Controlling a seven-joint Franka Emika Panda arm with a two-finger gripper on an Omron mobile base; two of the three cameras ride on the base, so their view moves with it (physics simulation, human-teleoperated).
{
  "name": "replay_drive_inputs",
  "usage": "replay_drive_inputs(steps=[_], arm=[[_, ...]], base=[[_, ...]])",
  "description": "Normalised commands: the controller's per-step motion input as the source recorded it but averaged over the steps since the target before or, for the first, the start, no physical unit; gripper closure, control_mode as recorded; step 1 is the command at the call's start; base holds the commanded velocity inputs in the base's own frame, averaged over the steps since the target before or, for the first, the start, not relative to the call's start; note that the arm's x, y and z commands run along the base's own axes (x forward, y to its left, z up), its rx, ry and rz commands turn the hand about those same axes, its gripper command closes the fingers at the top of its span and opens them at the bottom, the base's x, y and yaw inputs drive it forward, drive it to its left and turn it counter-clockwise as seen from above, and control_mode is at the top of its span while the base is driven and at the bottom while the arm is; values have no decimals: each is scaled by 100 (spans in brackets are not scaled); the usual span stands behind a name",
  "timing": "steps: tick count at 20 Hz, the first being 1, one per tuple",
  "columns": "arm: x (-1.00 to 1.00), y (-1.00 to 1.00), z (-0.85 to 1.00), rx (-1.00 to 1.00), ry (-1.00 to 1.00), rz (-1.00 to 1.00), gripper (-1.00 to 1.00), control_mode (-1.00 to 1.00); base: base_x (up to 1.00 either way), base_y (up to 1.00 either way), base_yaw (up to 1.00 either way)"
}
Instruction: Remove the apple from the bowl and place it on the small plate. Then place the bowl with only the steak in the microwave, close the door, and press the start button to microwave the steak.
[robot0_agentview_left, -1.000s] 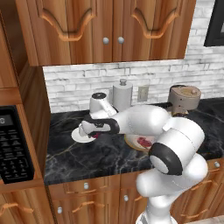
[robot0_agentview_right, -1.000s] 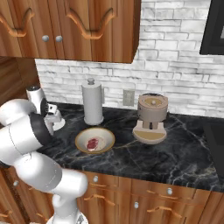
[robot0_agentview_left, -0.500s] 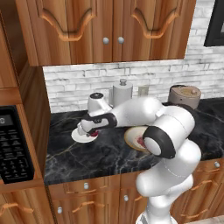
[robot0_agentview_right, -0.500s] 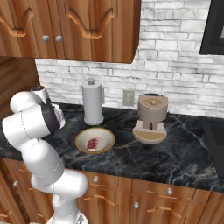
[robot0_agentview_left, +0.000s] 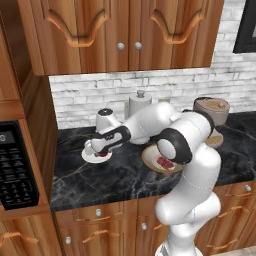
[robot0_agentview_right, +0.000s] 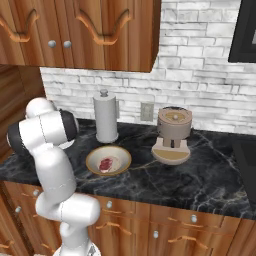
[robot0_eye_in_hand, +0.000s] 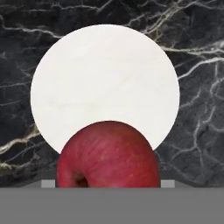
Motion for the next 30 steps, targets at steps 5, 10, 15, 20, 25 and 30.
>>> replay_drive_inputs(steps=[5, 10, 15, 20, 25, 30], arm=[[22, 4, -15, 0, 0, 0, 100, -100], [17, 1, -27, 0, 0, 0, -100, -100], [11, 3, -26, 0, 1, 0, -100, -100], [0, 0, -4, 0, 0, 0, -100, -100], [-14, 0, 9, 2, -8, 0, -100, -100], [-40, -7, 37, 1, -15, 1, -100, -100]], base=[[0, 0, 0], [0, 0, 0], [0, 0, 0], [0, 0, 0], [0, 0, 0], [0, 0, 0]])
